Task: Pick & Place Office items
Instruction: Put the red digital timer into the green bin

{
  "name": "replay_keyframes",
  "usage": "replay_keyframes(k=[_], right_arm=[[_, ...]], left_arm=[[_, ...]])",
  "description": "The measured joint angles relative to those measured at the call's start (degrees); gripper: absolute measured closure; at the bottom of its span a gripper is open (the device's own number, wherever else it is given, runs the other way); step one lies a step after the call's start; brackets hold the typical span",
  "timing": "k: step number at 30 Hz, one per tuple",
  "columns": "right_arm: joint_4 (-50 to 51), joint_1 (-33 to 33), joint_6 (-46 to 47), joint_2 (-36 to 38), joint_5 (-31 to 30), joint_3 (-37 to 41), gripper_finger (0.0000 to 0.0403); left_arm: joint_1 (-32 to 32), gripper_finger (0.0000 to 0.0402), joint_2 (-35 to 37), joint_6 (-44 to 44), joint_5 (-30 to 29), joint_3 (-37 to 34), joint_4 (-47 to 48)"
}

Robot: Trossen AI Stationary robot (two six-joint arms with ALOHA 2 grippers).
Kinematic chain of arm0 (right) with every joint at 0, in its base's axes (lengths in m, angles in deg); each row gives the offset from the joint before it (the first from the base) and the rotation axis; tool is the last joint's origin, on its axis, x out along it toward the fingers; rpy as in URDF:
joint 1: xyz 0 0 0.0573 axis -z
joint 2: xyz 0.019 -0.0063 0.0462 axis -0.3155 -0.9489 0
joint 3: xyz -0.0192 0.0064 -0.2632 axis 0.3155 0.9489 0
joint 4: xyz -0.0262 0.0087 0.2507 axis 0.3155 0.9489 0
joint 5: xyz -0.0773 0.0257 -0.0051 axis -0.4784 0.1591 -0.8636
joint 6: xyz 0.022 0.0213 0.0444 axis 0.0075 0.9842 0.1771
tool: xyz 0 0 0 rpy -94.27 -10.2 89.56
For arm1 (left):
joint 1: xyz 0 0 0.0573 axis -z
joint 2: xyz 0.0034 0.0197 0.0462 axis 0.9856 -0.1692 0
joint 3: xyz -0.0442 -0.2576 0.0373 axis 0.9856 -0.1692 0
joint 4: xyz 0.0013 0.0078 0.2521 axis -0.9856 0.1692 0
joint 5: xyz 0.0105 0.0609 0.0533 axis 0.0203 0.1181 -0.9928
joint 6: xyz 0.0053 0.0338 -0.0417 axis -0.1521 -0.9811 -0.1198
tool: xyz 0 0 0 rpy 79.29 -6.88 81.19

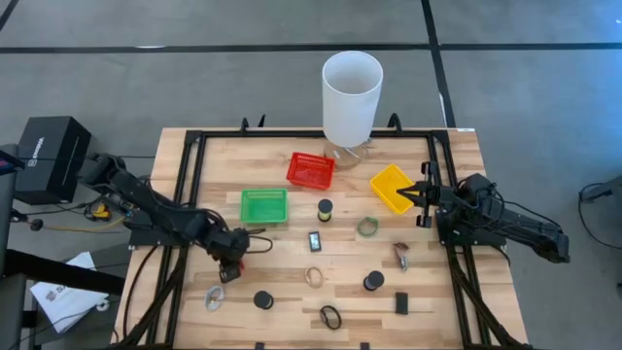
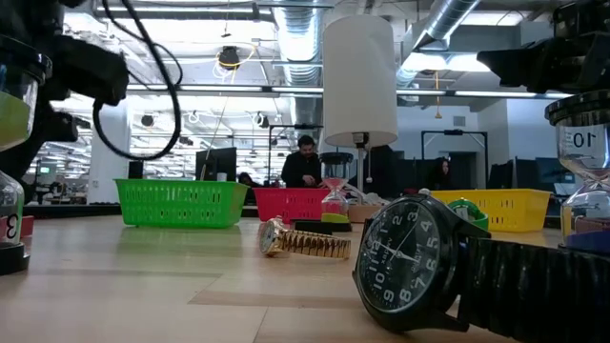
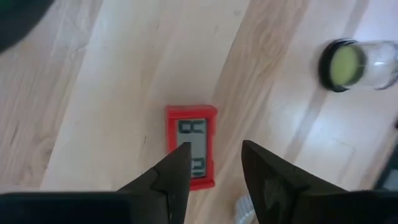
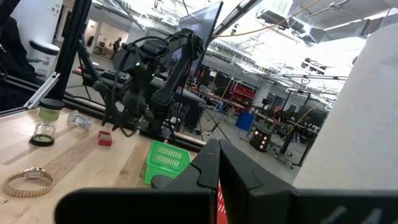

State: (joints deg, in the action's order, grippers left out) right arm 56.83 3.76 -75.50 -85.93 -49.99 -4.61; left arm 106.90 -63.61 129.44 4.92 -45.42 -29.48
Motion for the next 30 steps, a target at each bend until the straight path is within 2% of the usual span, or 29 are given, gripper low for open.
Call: replay_keyframes(k=[9,19,22,30], right_arm=[[0.05,0.0,0.01,-0.01,0.0,0.0,0.0403],[0.07,0.0,0.0,0.0,0.0,0.0,0.0403],[0.07,0.0,0.01,0.0,-0.02,0.0,0.0403],[0.07,0.0,0.0,0.0,0.0,0.0,0.0403]], left_arm=[[1.52,0.0266,-7.73,-1.67,-0.97,-0.18,-0.11],[1.52,0.026,-7.01,-1.59,-0.78,-0.18,-0.75],[1.52,0.0236,-7.01,-1.59,-0.78,-0.18,-1.04],[1.62,0.0139,-6.99,-1.68,-1.1,-0.59,-3.65]])
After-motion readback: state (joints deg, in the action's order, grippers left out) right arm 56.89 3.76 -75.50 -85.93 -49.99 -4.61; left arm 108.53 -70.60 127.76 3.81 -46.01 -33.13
